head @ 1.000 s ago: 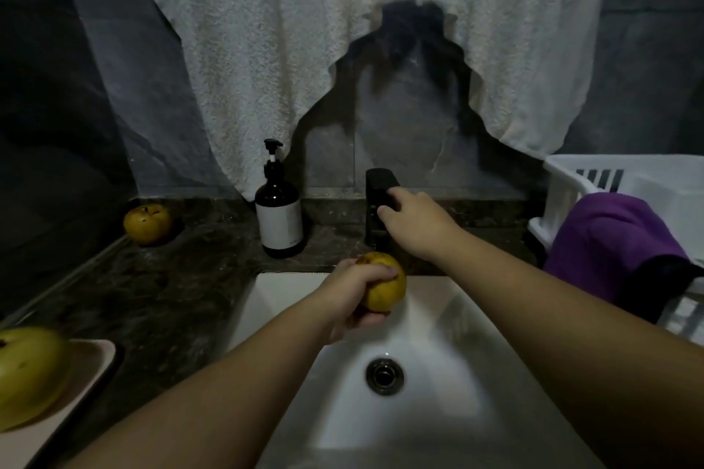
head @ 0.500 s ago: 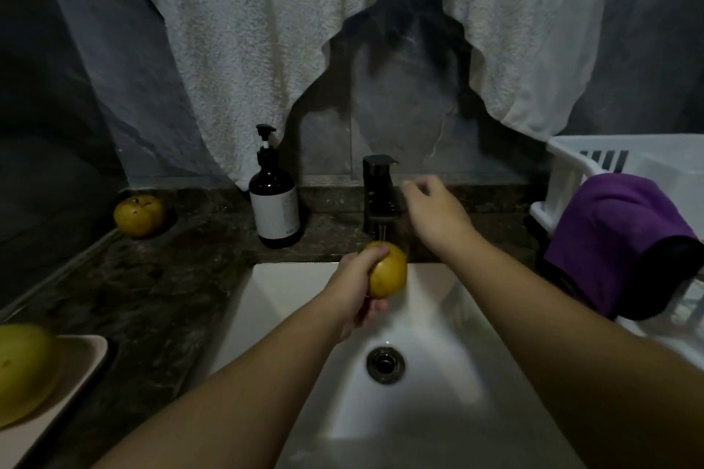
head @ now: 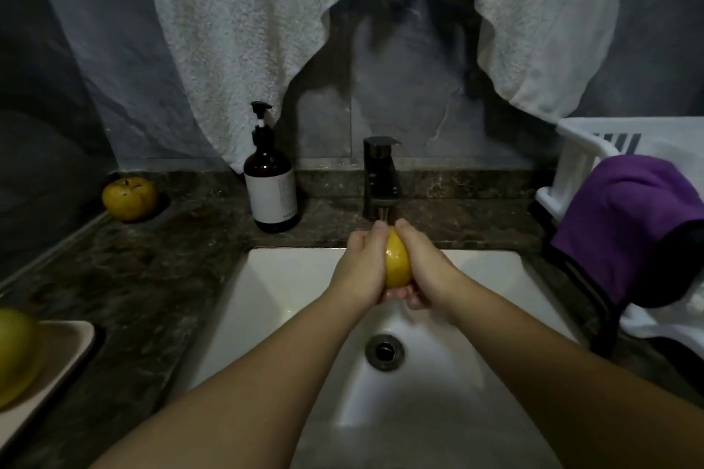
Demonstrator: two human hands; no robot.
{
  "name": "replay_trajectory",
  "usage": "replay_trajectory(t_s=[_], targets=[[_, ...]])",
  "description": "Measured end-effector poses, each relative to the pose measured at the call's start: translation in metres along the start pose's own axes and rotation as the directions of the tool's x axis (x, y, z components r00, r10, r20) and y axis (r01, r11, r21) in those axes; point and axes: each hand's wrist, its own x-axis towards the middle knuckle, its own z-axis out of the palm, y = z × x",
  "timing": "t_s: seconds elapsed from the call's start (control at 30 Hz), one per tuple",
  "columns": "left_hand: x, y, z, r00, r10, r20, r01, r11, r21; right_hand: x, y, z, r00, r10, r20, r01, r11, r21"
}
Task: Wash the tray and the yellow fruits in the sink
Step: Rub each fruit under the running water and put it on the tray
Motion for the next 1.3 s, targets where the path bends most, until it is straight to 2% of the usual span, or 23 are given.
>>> replay_trajectory(t_s=[0.03,0.07,0.13,0.17,0.2,0.27,0.3,0.33,0.37,0.43,0.53,0.57,0.63,0.67,0.7,0.8,0.9,0.97,1.03,1.13,1.17,1.27,1.3], targets=[[-0.002,0.0,0.001,0.998,0.054,-0.023,-0.053,0.997,0.056,0.0,0.0,0.0,1.0,0.024,0.001,-0.024,0.999,0.043],[-0.002,0.002,0.002,0.998,0.059,-0.018,-0.058,0.997,0.057,0.0,0.001,0.001,0.999,-0.028,-0.03,0.029,0.999,0.027],[-0.003,0.009,0.001,0.998,-0.022,0.057,0.026,0.997,-0.075,0.001,0.003,-0.001,0.957,-0.267,-0.112,0.252,0.959,-0.132],[-0.005,0.011,0.0,0.995,-0.049,0.084,0.058,0.992,-0.11,0.001,0.003,-0.003,0.934,-0.337,-0.121,0.315,0.934,-0.17],[-0.006,0.013,0.0,0.996,-0.045,0.08,0.054,0.992,-0.116,0.001,0.004,-0.003,0.942,-0.313,-0.118,0.296,0.945,-0.141],[-0.005,0.007,0.0,0.998,0.07,0.004,-0.07,0.997,0.042,-0.002,0.003,-0.001,0.996,-0.076,-0.046,0.078,0.997,0.03],[-0.005,0.004,0.0,0.992,0.124,-0.023,-0.121,0.987,0.102,-0.002,0.002,-0.001,0.999,0.001,-0.033,0.001,0.996,0.089],[-0.006,0.003,-0.001,0.991,0.132,-0.023,-0.129,0.985,0.113,-0.001,0.002,-0.001,0.999,-0.009,-0.041,0.012,0.998,0.067],[-0.007,0.005,-0.003,0.995,0.1,0.003,-0.1,0.994,0.048,-0.001,0.003,-0.001,0.994,-0.093,-0.056,0.093,0.996,0.004],[-0.009,0.007,-0.006,0.997,0.02,0.075,-0.015,0.998,-0.063,0.0,0.004,-0.001,0.979,-0.192,-0.072,0.195,0.98,0.03],[-0.005,0.003,-0.006,0.99,0.138,0.009,-0.138,0.987,0.084,-0.001,0.004,0.001,1.0,0.002,0.012,-0.004,0.986,0.167],[-0.006,0.004,-0.005,0.991,0.134,-0.003,-0.133,0.987,0.086,-0.001,0.002,0.001,1.0,0.019,-0.005,-0.017,0.984,0.177],[-0.012,0.01,-0.005,0.996,0.036,0.088,-0.033,0.999,-0.037,0.001,0.003,0.001,0.986,-0.141,-0.088,0.146,0.988,0.044],[-0.013,0.012,-0.005,0.993,-0.004,0.118,0.012,0.998,-0.061,0.003,0.003,-0.001,0.976,-0.187,-0.113,0.193,0.98,0.043],[-0.013,0.012,-0.005,0.993,0.001,0.114,0.005,0.999,-0.05,0.003,0.003,-0.002,0.981,-0.167,-0.098,0.172,0.984,0.047],[-0.009,0.006,-0.004,0.992,0.124,0.01,-0.124,0.989,0.084,0.0,0.002,-0.001,1.0,0.025,-0.014,-0.024,0.992,0.12],[-0.012,0.009,-0.008,0.989,-0.007,0.148,0.012,0.999,-0.035,0.003,0.004,0.0,0.981,-0.164,-0.103,0.163,0.987,-0.015],[-0.008,0.005,-0.01,0.993,0.031,0.117,-0.038,0.997,0.063,0.004,0.005,0.0,0.993,-0.105,-0.061,0.106,0.994,0.003],[-0.005,0.001,-0.011,0.996,0.08,0.047,-0.086,0.986,0.145,0.001,0.005,0.001,0.999,0.034,0.001,-0.034,0.995,0.095],[-0.012,0.009,-0.011,0.99,-0.052,0.129,0.054,0.998,-0.01,0.001,0.004,0.0,0.99,-0.128,-0.052,0.13,0.991,0.037],[-0.01,0.009,-0.011,0.991,-0.048,0.121,0.05,0.999,-0.009,0.001,0.003,-0.001,0.992,-0.122,-0.041,0.124,0.991,0.044],[-0.006,0.005,-0.008,0.99,0.134,0.032,-0.138,0.974,0.179,0.0,0.004,-0.003,0.997,0.067,0.033,-0.07,0.992,0.101],[-0.007,0.005,-0.007,0.992,0.119,0.043,-0.124,0.978,0.166,0.0,0.004,-0.003,0.999,0.033,0.02,-0.035,0.997,0.075]])
